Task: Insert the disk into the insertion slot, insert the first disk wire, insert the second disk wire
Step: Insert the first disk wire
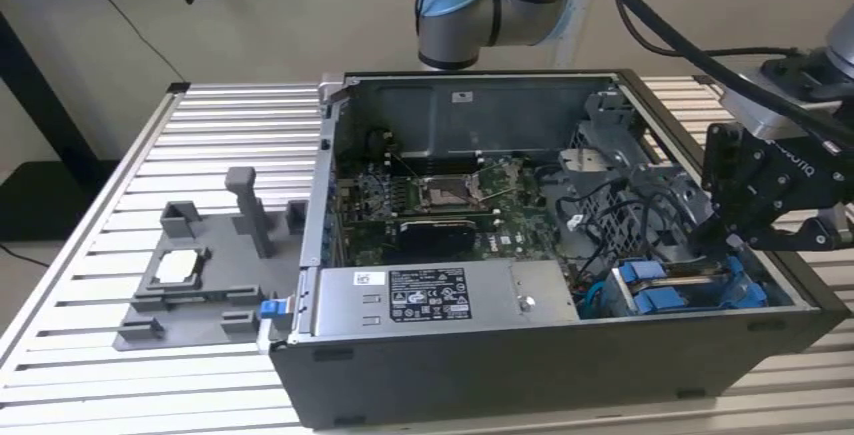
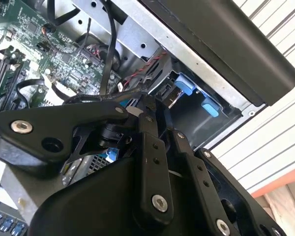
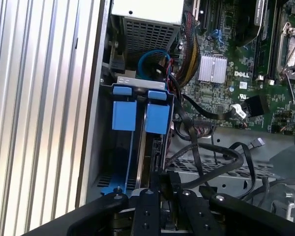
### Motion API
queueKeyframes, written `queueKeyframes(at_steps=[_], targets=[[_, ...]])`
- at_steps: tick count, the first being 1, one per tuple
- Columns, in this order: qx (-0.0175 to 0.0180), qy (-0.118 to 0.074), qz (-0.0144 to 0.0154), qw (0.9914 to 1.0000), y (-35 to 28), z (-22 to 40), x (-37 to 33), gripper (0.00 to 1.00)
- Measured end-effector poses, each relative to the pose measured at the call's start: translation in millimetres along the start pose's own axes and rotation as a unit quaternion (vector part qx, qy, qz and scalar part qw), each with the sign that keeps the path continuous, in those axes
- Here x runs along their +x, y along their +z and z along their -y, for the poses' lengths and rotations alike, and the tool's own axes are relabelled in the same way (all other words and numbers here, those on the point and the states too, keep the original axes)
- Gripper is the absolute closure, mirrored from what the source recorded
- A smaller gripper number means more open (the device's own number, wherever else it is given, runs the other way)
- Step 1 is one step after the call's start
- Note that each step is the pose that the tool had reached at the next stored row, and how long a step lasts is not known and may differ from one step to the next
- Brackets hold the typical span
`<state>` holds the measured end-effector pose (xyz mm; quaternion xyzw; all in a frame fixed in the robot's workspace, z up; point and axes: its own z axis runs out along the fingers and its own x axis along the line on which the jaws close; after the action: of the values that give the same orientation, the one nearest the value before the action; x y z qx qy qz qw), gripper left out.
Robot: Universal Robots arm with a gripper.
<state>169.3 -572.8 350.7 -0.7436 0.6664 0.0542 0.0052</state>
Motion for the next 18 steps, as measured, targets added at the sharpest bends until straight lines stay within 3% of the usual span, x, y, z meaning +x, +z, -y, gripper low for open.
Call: queueKeyframes(at_steps=[8, 18], targets=[[0.0034, 0.028, 0.0014, 0.99959, 4.7, 0.4, 0.6, 0.81], [0.0069, 0.051, -0.0014, 0.99868, 9.7, 0.6, 1.6, 0.81]])
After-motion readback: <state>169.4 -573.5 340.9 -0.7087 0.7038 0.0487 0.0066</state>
